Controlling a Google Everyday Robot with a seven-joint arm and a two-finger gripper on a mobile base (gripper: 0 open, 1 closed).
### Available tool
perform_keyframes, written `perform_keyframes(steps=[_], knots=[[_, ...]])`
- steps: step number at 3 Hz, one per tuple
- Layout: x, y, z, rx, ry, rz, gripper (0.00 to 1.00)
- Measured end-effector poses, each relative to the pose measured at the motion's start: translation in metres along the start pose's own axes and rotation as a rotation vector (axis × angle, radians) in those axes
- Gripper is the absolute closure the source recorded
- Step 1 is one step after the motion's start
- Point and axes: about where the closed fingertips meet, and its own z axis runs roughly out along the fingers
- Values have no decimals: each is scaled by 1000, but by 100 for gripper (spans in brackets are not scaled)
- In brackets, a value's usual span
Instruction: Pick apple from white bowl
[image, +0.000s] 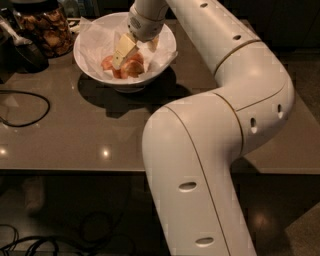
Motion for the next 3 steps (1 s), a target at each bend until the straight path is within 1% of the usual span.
perform_keyframes(steps=[1,2,3], knots=[[4,3,5,-19,10,-9,14],[9,7,15,-37,35,-16,26],[13,11,22,-47,50,-24,26]])
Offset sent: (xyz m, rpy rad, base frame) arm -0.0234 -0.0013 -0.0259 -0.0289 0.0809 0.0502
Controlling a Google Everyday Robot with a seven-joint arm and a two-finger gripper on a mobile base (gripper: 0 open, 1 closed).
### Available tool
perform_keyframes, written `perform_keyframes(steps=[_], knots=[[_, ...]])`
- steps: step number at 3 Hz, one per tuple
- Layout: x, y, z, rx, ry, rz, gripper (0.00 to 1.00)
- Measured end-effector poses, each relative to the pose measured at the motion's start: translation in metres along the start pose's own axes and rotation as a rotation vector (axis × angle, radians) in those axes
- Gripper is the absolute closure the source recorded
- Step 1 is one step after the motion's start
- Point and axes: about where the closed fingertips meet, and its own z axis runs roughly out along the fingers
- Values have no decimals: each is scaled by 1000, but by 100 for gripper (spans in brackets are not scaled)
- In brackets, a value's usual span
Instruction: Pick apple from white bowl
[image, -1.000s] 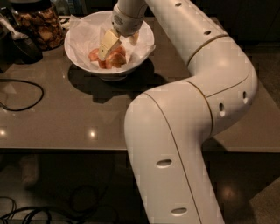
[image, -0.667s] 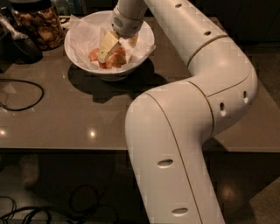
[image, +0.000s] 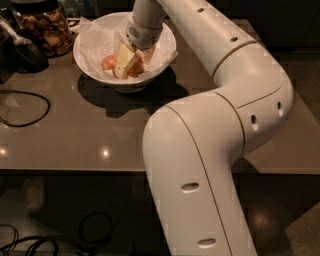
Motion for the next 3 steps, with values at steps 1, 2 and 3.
perform_keyframes(steps=[1,2,3], knots=[[2,1,3,-7,5,-4,27],[3,1,5,-14,8,-4,26],[3,1,5,-14,8,-4,44]])
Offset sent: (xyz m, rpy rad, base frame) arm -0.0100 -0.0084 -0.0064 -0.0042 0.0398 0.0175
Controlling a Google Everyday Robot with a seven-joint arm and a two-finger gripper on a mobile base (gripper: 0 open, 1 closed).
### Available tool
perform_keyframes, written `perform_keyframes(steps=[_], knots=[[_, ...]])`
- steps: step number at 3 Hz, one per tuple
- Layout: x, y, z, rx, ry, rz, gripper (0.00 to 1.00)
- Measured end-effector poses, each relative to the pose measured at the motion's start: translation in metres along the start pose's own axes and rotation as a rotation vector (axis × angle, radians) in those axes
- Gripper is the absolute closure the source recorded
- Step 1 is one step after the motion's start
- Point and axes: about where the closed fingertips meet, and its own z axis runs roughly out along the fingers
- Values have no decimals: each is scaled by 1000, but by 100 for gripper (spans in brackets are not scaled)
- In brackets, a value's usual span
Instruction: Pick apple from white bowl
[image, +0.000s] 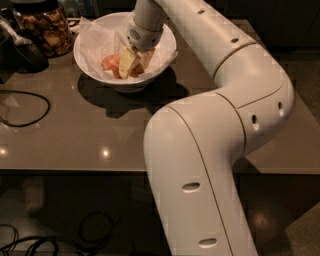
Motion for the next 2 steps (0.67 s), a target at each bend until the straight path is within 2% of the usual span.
perform_keyframes(steps=[2], knots=[[0,0,0,0,0,0,91]])
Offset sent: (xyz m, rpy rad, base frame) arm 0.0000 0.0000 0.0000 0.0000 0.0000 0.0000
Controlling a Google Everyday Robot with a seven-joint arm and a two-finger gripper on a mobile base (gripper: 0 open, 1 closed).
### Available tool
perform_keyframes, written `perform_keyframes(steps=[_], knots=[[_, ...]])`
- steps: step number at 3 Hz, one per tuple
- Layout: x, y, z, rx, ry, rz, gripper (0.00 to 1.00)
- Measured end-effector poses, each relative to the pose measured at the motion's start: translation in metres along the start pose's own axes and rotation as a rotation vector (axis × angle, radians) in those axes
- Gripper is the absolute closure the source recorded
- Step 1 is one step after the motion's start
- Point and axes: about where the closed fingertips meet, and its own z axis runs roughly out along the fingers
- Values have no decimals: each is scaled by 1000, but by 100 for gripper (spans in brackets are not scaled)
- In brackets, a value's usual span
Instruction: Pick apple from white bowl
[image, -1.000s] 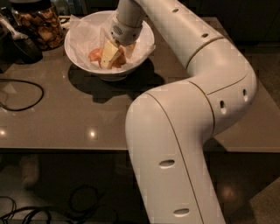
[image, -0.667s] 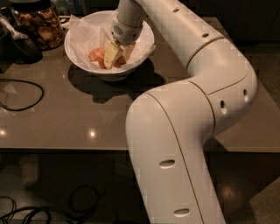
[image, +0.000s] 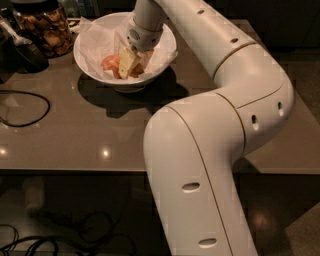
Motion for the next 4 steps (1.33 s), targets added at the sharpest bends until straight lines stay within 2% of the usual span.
perform_keyframes(steps=[1,3,4], knots=[[0,0,0,0,0,0,100],[-22,22,-63,77,-71,-59,100],[-33,37,-83,100,-84,-92,100]])
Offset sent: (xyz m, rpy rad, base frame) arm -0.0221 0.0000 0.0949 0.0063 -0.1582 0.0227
